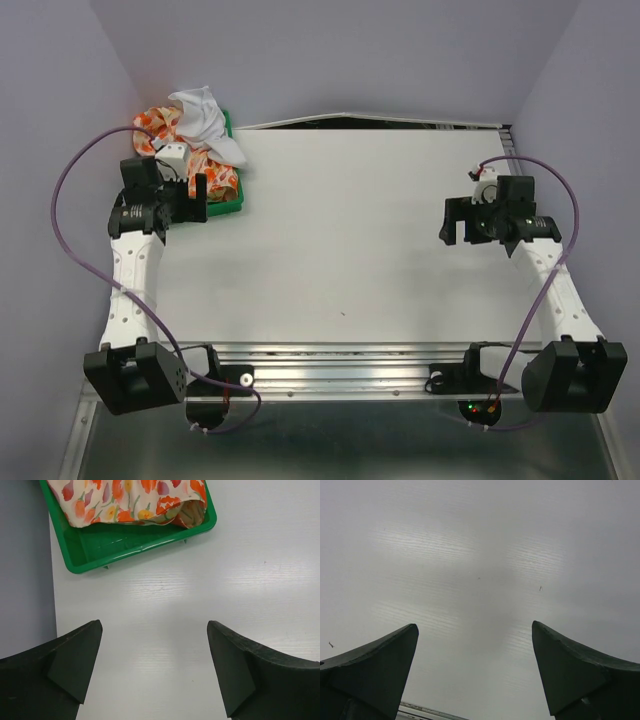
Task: Fold and stack the skirts
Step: Grab the skirt from the pile
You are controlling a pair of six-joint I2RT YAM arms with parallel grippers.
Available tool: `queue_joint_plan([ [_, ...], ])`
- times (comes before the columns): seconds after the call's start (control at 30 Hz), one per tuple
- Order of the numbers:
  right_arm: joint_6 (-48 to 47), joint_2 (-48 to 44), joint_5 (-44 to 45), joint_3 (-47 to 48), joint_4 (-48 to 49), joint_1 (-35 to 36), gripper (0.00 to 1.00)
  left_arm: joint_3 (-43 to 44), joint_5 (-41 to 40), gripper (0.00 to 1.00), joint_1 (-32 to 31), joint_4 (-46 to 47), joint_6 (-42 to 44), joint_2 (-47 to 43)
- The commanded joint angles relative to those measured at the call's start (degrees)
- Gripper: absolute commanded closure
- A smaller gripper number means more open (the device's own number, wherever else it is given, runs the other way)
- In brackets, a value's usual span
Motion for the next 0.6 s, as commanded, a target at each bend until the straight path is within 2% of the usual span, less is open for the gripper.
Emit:
queue_joint_plan([
  [0.0, -1.05, 0.34, 0.47, 2.43, 0.19, -0.2, 0.0, 3.31, 0.57, 0.01, 0.12, 3.13, -0.7, -0.03],
  [0.27, -2.11, 1.22, 0.92, 2.69, -0.42, -0.2, 0.0, 12.79, -1.79, 0.01, 0.56, 4.98, -3.07, 8.84],
  [0.33, -2.11, 1.65, 0.75, 2.96, -0.59, -0.2, 0.0, 19.11, -1.36, 0.02, 1.09, 4.55, -4.73, 14.0],
  [0.4, -2.11, 2.27, 0.57, 3.31, -0.68, -0.2, 0.0, 26.64, -1.01, 0.07, 1.44, 4.11, -6.41, 20.32],
  [0.43, -2.2, 2.53, 0.48, 3.4, -0.68, -0.2, 0.0, 29.65, -0.92, 0.1, 1.53, 3.84, -7.2, 20.37],
  [0.57, -2.11, 3.94, 0.22, 4.01, -1.21, -0.2, 0.0, 45.56, 1.89, 0.21, 1.97, 1.91, -9.23, 35.28],
])
